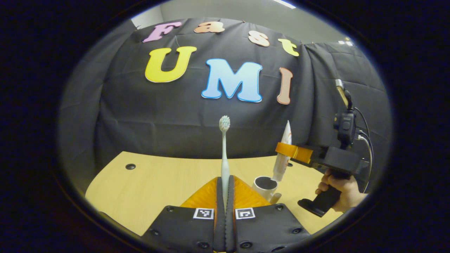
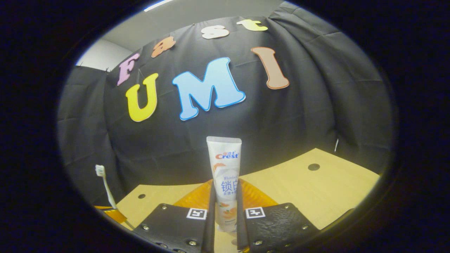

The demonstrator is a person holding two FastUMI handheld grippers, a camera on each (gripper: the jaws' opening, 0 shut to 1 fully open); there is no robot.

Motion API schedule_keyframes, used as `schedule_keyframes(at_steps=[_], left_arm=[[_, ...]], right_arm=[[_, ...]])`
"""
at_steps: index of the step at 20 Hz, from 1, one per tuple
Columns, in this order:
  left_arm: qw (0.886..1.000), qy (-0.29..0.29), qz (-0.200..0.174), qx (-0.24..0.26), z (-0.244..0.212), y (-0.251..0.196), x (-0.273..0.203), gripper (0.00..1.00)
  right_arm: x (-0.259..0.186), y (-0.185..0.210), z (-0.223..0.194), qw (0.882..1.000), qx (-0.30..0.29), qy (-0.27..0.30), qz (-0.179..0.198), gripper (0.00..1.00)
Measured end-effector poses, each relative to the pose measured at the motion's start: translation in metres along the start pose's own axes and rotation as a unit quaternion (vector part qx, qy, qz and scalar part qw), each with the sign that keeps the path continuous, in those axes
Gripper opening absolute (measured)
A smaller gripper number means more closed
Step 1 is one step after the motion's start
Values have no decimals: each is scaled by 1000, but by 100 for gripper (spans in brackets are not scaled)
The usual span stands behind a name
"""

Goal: Put the toothbrush and toothpaste on the desktop into the cup, then pick up the cup and place it on the coaster on the desktop.

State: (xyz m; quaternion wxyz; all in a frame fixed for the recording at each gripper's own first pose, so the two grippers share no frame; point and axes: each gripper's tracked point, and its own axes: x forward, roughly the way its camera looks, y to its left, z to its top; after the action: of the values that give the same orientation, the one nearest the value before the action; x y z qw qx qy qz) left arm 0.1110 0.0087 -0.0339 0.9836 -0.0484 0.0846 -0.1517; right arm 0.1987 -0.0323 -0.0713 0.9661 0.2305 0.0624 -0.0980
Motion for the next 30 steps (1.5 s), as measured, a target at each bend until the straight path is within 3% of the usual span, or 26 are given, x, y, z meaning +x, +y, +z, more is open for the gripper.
schedule_keyframes(at_steps=[4,12,16,18,23,24,26,30], left_arm=[[1000,-2,-4,2,0,3,1,8],[1000,13,2,-15,-11,8,7,7],[999,22,5,-24,-17,7,10,8],[999,22,8,-25,-18,5,11,8],[999,27,4,-29,-21,-5,17,8],[999,27,3,-30,-21,-6,19,8],[999,25,1,-32,-19,-8,24,8],[999,20,-13,-34,-19,-19,34,8]], right_arm=[[24,-6,-32,999,-32,29,-16,25],[32,-18,-88,991,-91,98,-31,29],[27,-20,-92,987,-114,107,-30,36],[23,-18,-98,985,-124,118,-25,31],[11,-14,-94,979,-166,119,-12,43],[11,-15,-88,978,-174,116,-10,53],[6,-17,-84,977,-180,117,-9,60],[-14,-21,-63,980,-166,111,-8,64]])
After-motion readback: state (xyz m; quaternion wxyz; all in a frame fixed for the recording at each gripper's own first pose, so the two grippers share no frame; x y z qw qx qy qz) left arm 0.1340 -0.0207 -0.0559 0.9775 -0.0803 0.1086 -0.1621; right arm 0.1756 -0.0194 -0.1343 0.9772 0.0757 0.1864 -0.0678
